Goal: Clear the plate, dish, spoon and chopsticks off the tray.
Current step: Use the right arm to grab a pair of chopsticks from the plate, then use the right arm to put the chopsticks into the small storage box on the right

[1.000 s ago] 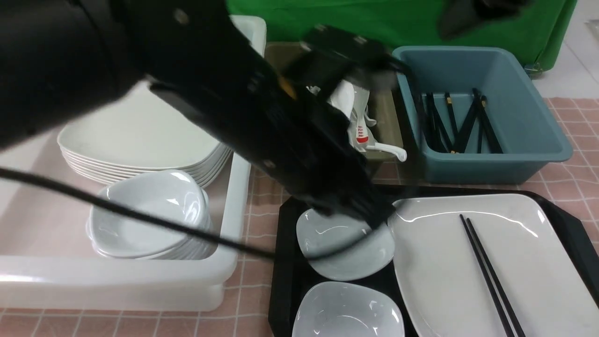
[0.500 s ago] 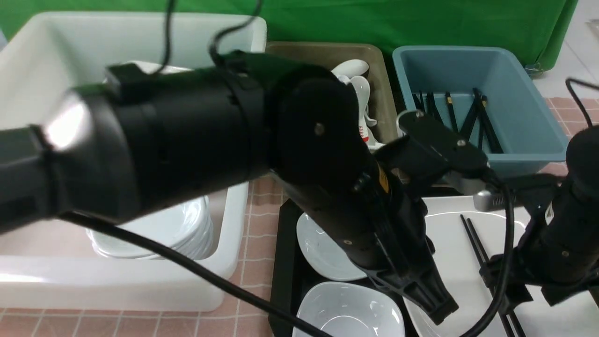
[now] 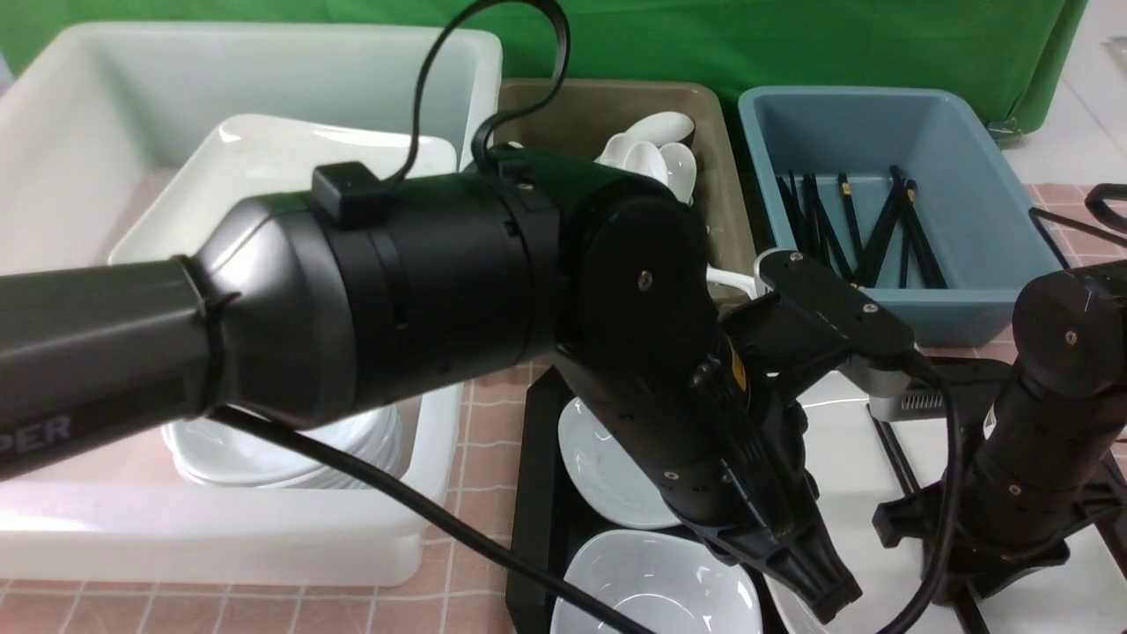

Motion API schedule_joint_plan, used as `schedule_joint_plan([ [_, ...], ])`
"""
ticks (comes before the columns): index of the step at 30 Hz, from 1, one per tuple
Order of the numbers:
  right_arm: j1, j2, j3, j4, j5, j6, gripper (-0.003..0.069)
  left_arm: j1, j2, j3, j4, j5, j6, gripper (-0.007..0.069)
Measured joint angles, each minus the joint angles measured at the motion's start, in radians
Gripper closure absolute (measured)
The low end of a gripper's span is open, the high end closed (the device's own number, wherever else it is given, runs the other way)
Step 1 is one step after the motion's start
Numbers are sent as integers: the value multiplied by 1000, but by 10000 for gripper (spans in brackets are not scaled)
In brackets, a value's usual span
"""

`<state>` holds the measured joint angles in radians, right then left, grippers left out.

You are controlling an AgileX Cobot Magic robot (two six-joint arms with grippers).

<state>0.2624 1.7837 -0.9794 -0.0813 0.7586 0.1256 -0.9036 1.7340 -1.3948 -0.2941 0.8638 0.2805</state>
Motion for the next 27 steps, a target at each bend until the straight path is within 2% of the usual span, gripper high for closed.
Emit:
schedule_joint_plan([
  [1, 0, -2, 0, -3, 3, -12, 503, -1, 0, 0, 0, 0, 0, 629],
  [6, 0, -60, 10, 14, 34, -37, 491, -1, 0, 0, 8, -4, -16, 629],
  [9, 0, -193, -9, 21, 75, -58, 491, 1, -5, 0, 19, -49, -26, 629],
  [14, -26, -304, -126, 28, 79, -89, 491, 21, -32, 0, 27, -253, -34, 629],
  [16, -56, -305, -209, 29, 53, -96, 491, 39, -40, 0, 29, -379, -46, 629],
  [18, -101, -266, -329, 29, -2, -106, 491, 66, -41, -7, 32, -524, -52, 629],
  [21, -147, -151, -503, 28, -61, -111, 491, 99, -36, -15, 32, -645, -52, 629],
  [27, -178, 129, -800, 27, -83, -109, 491, 149, -22, -16, 38, -671, -53, 629],
])
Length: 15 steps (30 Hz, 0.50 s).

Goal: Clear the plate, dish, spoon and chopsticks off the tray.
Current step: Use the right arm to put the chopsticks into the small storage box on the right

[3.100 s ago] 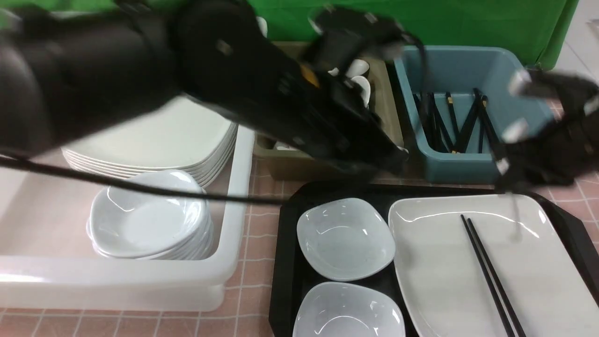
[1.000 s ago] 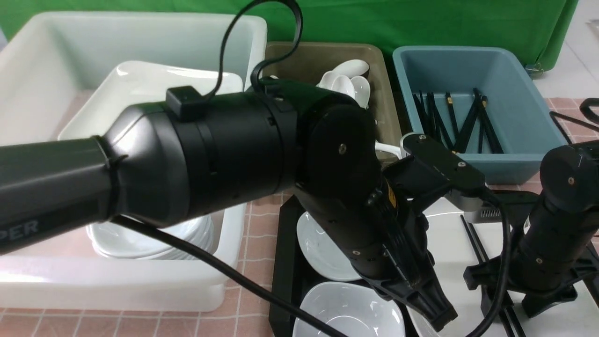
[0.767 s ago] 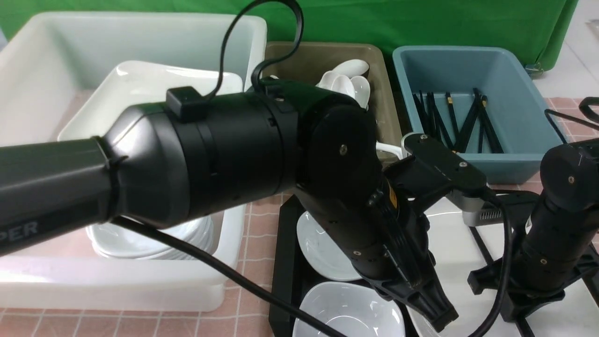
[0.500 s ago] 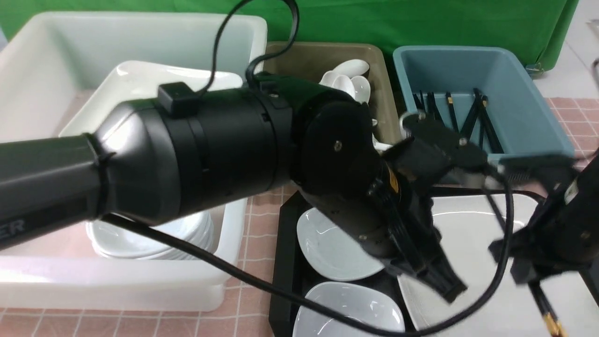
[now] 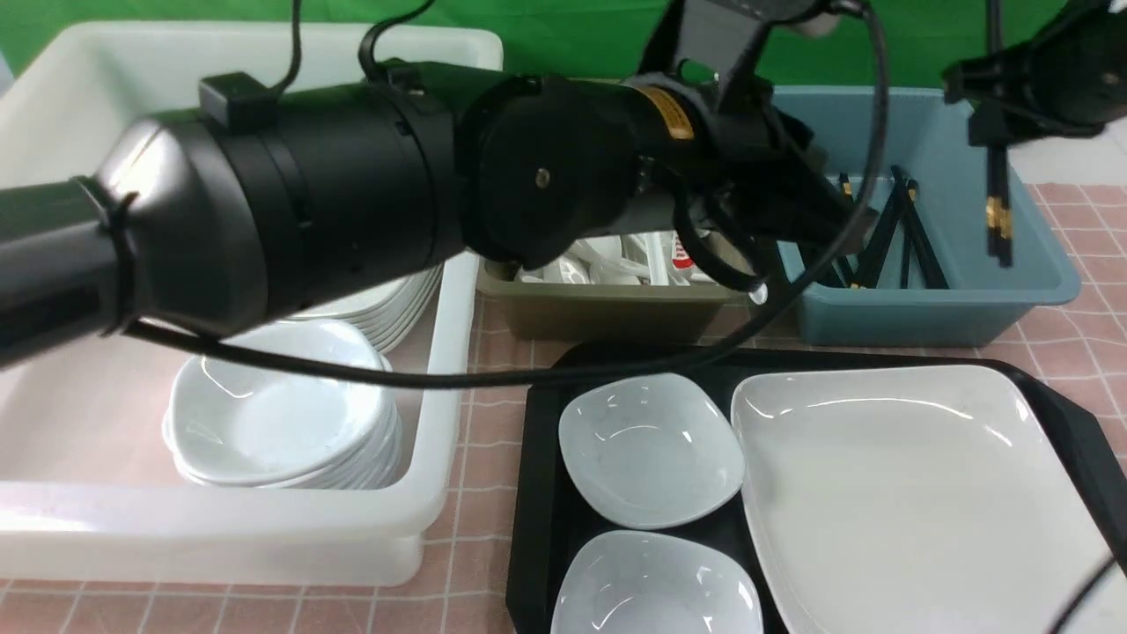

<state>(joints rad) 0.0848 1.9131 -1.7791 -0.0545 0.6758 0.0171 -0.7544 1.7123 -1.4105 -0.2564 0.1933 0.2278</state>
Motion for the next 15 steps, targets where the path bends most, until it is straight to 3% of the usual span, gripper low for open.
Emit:
schedule_joint_plan([
  [6, -1, 214, -177, 0, -21, 25, 475, 33, 5, 0, 18, 132, 0, 628],
  [12, -1, 330, -249, 1, 39, 35, 291, 34, 5, 0, -10, 335, 0, 628],
  [15, -2, 322, -258, 1, 145, 19, 289, 34, 5, 0, -40, 420, 0, 628],
])
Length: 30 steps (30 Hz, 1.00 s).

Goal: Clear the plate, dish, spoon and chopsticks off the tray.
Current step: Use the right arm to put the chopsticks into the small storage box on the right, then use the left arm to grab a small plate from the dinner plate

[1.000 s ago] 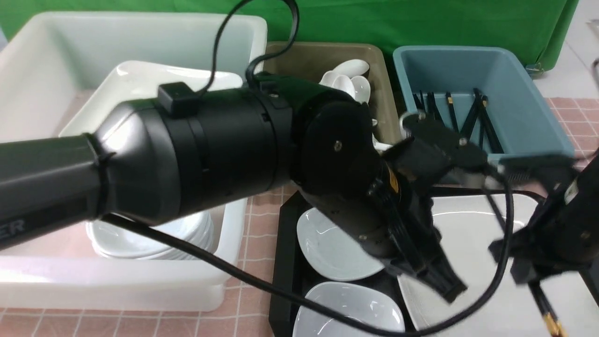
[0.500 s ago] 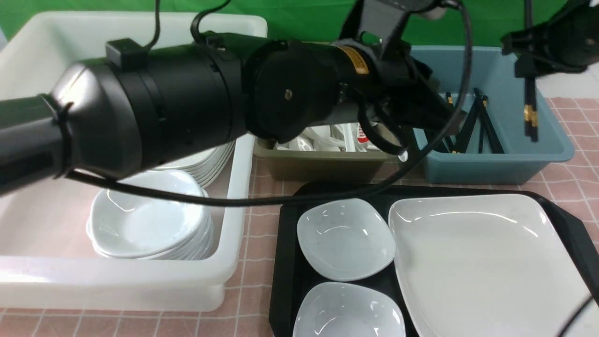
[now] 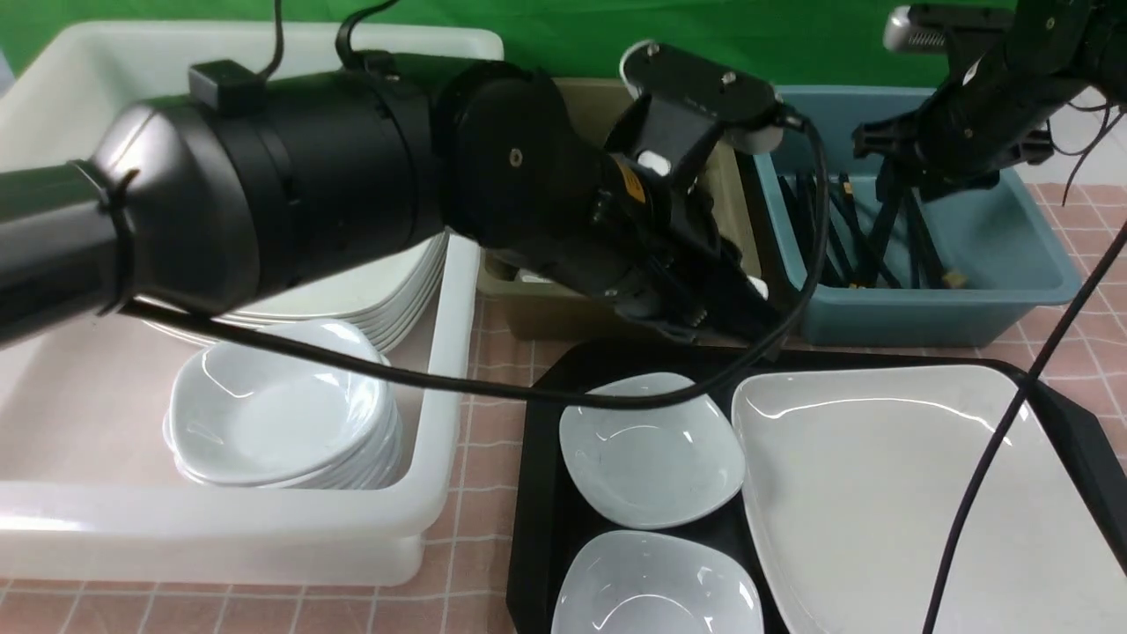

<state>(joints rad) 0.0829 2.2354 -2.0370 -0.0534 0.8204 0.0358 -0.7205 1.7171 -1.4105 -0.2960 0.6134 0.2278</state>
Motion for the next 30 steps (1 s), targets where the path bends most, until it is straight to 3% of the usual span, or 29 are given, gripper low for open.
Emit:
schedule_joint_plan([
  [3, 0, -51, 0, 0, 143, -49, 415, 0, -2, 0, -30, 116, 0, 628],
  [5, 0, -120, 2, 2, 244, -80, 573, 0, -11, 0, -56, 232, -1, 628],
  [7, 0, -177, 19, 15, 293, -101, 624, 0, -20, 0, -62, 323, -1, 628],
  [12, 0, -452, 190, 243, 310, -269, 629, 0, -19, 0, -9, 499, -2, 628],
  [16, 0, -669, 441, 466, 308, -425, 629, 0, 7, -1, 65, 494, -2, 625],
  [21, 0, -888, 743, 582, 268, -571, 629, -6, 68, -1, 140, 459, -2, 575],
  [25, 0, -1056, 972, 594, 165, -627, 629, -34, 135, -1, 212, 422, -5, 429],
  [30, 0, -1140, 1066, 596, 129, -653, 629, -46, 201, -2, 266, 402, -72, 228],
])
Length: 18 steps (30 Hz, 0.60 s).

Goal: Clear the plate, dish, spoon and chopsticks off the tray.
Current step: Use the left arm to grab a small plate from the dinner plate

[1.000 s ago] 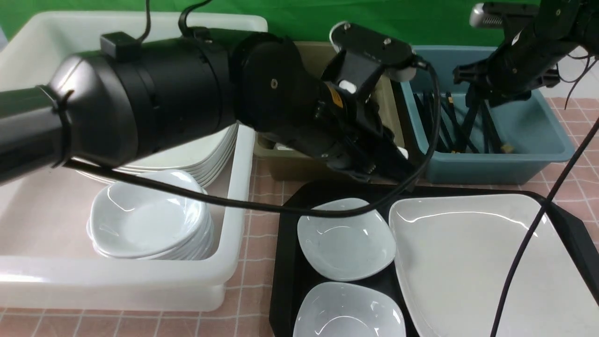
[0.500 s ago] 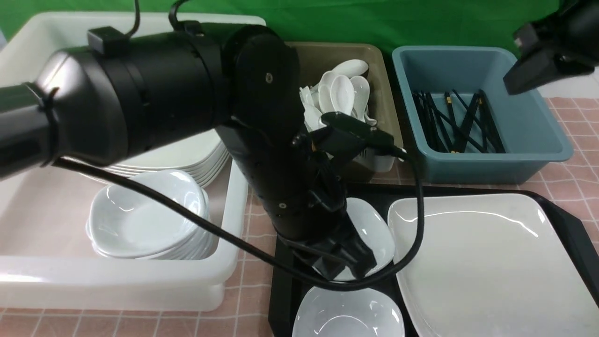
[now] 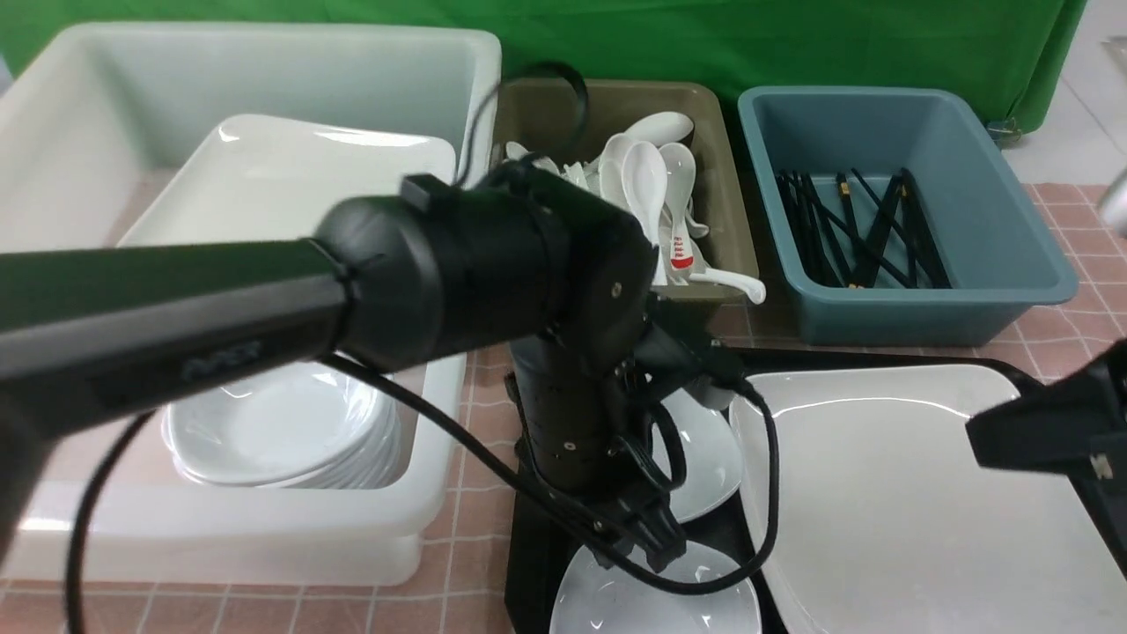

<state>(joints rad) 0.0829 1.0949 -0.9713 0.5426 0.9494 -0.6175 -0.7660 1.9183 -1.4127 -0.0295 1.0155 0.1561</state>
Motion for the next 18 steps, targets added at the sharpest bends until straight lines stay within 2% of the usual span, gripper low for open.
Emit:
schedule_joint_plan([
  [1, 0, -8, 7, 1, -1, -1, 629, 0, 16, 0, 6, -5, -5, 171],
  [3, 0, -12, 9, 6, -5, -2, 629, 0, 40, 0, 2, -10, -9, 111],
  [7, 0, -13, 10, 11, -11, -4, 629, -2, 69, 0, -33, -20, -11, 53],
  [13, 0, -13, 11, 15, -11, -4, 629, -3, 102, -2, -50, -39, -12, 57],
  [17, 0, -14, 11, 18, -19, -7, 629, -3, 117, -6, -52, -51, -16, 109],
  [18, 0, -14, 11, 19, -24, -10, 629, -3, 118, -6, -50, -50, -19, 165],
])
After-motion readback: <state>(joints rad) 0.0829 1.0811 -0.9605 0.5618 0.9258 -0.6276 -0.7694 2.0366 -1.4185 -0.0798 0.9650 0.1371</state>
